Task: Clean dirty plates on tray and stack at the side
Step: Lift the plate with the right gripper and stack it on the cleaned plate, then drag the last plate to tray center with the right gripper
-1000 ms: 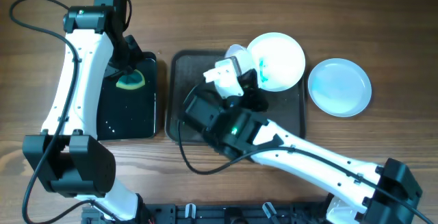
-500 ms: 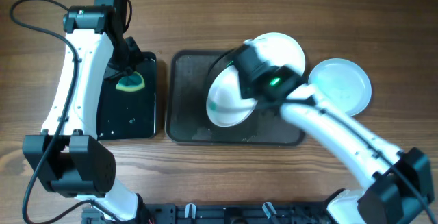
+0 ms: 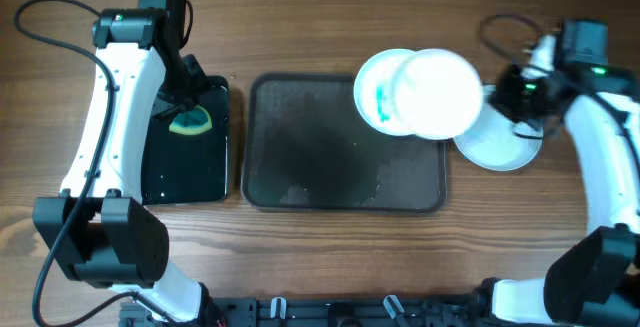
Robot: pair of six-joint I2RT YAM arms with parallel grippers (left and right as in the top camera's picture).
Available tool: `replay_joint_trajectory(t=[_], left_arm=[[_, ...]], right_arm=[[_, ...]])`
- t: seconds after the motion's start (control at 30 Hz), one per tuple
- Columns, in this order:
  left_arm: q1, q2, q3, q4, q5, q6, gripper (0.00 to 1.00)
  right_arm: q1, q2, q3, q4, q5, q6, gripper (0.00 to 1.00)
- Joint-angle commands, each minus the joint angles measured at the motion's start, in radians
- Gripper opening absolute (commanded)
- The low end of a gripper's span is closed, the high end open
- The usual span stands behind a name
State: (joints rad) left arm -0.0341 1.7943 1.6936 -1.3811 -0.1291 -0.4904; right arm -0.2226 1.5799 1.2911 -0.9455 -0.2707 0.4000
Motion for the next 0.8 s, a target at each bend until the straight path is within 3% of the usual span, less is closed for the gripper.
replay_joint_trajectory(t=[0.0,0.23,0.33,0.43,0.53,0.63,0.77], left_arm=[[0.003,-0.016,0.014,0.0,0.009,0.016,0.04],[0.003,-0.016,0.014,0.0,0.009,0.021,0.04],[0.003,-0.016,0.014,0.0,0.01,0.02,0.04],[0.003,-0.016,0.014,0.002,0.009,0.02,0.04],[0.003,-0.016,0.014,0.003,0.009,0.02,0.04],[0.003,-0.016,0.014,0.003,0.01,0.02,0.04],[0.003,-0.016,0.014,0.004,0.01,0.02,0.04]], right_arm=[[-0.111,-0.026,0.005,-0.037,0.212,0.056,0.04],[-0.155,-0.023,-0.008,-0.034,0.195,0.006,0.08],[-0.15,0.003,-0.037,-0.008,0.063,-0.096,0.15],[-0.126,0.073,-0.064,-0.009,-0.04,-0.187,0.15],[-0.05,0.154,-0.071,0.02,-0.262,-0.28,0.12],[0.05,0.173,-0.071,0.104,-0.241,-0.248,0.15],[0.187,0.186,-0.068,0.252,-0.122,-0.151,0.27]])
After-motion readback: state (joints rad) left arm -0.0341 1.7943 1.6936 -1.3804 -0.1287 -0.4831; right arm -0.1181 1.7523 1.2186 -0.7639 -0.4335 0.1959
